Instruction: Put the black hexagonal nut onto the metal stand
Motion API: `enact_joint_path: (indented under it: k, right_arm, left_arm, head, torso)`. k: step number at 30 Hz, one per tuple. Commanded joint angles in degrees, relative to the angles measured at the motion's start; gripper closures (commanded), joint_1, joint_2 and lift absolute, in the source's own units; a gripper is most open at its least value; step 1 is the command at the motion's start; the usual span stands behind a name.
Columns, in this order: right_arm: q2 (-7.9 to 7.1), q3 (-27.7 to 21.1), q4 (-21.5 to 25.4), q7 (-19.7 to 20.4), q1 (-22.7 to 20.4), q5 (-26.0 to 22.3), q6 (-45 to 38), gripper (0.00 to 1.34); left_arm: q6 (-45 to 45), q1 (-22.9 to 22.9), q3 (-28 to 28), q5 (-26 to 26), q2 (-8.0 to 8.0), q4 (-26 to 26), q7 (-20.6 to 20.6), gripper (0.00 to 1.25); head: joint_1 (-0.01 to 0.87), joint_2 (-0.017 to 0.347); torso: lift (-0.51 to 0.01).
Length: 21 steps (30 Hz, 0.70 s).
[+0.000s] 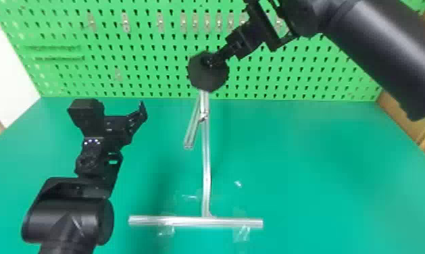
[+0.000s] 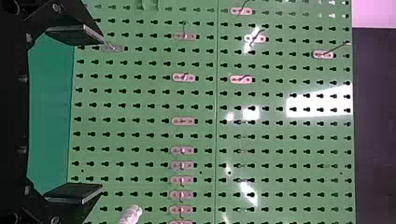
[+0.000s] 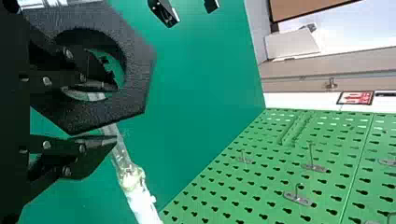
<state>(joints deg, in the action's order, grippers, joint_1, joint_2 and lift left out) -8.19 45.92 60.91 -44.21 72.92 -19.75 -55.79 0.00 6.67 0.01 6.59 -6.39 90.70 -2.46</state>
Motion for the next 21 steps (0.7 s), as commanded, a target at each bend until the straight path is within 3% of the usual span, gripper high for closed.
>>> enact_joint_path:
  k: [1,5,8,21]
  right_arm:
    - [-0.07,-0.04,0.0,0.0,-0.06,-0.2,0.16,0.65]
    - [-0.07,-0.04,0.0,0.0,-0.15,-0.2,0.16,0.36]
    - [-0.07,-0.04,0.0,0.0,-0.15,-0.2,0.16,0.03]
    - [-0.07,-0.57,-0.09,-0.18,-0.24,-0.38,0.33,0.0]
  left_arm:
    - [0.0,0.01,-0.01,0.09,0.06,0.0,0.0,0.16]
    - [0.0,0.01,-0.01,0.09,0.06,0.0,0.0,0.17]
    - [0.0,0.01,-0.01,0.09,0.06,0.0,0.0,0.17]
    - [0.0,0.01,-0.01,0.09,-0.03,0.0,0.0,0.17]
  head:
    - [0.693,0.081]
    - [0.693,0.081]
    - [0.693,0.081]
    - [0.693,0.081]
  torso:
    - [-0.001]
    - [-0.001]
    - [-0.001]
    - [-0.001]
